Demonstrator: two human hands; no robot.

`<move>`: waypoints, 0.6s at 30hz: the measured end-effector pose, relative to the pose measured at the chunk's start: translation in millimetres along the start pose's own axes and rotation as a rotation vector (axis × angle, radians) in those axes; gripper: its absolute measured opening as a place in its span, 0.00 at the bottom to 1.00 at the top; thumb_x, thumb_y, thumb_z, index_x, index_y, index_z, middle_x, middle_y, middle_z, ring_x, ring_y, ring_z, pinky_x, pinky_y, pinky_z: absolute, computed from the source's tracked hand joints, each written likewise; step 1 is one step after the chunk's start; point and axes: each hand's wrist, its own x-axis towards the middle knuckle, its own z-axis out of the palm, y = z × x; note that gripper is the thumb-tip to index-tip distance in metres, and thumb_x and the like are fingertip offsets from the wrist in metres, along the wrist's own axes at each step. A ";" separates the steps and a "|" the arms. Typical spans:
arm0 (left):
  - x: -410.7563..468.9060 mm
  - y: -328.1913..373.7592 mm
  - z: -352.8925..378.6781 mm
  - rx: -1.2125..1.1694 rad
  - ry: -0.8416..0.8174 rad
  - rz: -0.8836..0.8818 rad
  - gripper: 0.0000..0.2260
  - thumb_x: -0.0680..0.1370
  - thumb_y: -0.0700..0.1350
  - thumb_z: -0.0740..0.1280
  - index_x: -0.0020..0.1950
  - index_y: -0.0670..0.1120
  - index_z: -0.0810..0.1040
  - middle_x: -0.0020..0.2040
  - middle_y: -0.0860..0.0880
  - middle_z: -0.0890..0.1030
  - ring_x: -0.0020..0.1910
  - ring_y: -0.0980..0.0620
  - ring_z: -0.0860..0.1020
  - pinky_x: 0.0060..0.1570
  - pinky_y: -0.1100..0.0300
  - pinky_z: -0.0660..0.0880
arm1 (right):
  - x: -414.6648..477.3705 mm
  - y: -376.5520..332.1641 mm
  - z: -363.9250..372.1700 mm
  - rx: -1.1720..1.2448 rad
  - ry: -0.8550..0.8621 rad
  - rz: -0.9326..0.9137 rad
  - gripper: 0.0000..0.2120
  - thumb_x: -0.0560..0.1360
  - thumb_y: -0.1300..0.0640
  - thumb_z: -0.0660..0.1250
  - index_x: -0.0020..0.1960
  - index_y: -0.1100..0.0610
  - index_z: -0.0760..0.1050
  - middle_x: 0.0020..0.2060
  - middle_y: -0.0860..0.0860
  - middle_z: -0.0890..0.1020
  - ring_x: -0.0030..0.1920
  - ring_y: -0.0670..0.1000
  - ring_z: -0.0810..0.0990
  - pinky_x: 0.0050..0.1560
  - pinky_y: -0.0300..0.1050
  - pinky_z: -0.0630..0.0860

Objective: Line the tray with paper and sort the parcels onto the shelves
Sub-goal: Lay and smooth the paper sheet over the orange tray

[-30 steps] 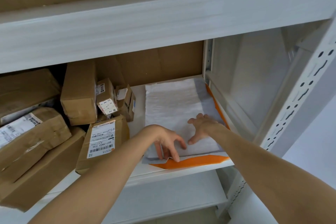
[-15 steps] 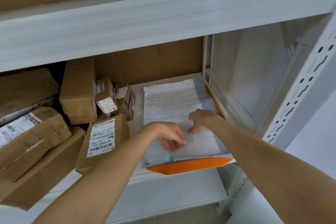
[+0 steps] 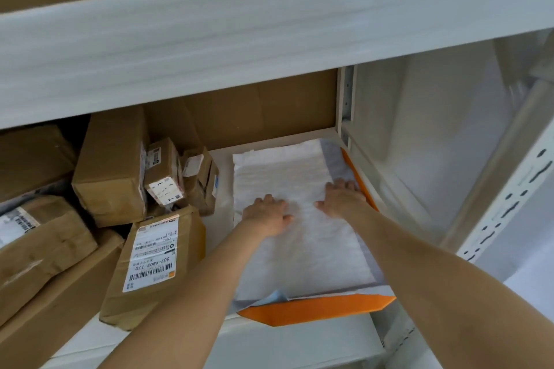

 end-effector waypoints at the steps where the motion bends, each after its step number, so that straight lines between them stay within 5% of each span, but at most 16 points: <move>1: 5.1 -0.9 -1.6 -0.019 0.043 -0.027 0.23 0.81 0.56 0.54 0.75 0.50 0.59 0.72 0.43 0.63 0.70 0.42 0.64 0.62 0.48 0.69 | 2.1 -5.3 -1.4 -0.009 0.032 -0.027 0.34 0.80 0.39 0.54 0.79 0.55 0.50 0.78 0.58 0.51 0.77 0.63 0.50 0.75 0.58 0.54; 6: 30.6 -9.9 6.8 -0.150 -0.011 -0.052 0.31 0.81 0.60 0.51 0.79 0.50 0.42 0.79 0.45 0.40 0.78 0.44 0.41 0.75 0.48 0.47 | 11.4 -28.0 6.6 0.020 -0.002 -0.252 0.36 0.81 0.36 0.50 0.80 0.50 0.40 0.79 0.54 0.40 0.79 0.59 0.40 0.77 0.56 0.44; 12: 45.2 -19.1 8.8 -0.120 -0.044 -0.084 0.31 0.80 0.64 0.48 0.79 0.53 0.42 0.78 0.44 0.39 0.77 0.42 0.41 0.74 0.44 0.45 | 35.9 -4.1 -1.2 0.007 0.017 -0.031 0.35 0.80 0.36 0.48 0.80 0.53 0.44 0.79 0.59 0.45 0.78 0.64 0.46 0.75 0.60 0.50; 18: 66.7 -23.1 8.2 -0.104 -0.010 -0.104 0.32 0.79 0.66 0.47 0.78 0.54 0.40 0.78 0.43 0.37 0.77 0.41 0.39 0.74 0.45 0.42 | 47.9 -19.3 0.0 0.023 0.004 -0.163 0.34 0.81 0.35 0.45 0.80 0.48 0.39 0.79 0.54 0.39 0.78 0.61 0.39 0.76 0.60 0.43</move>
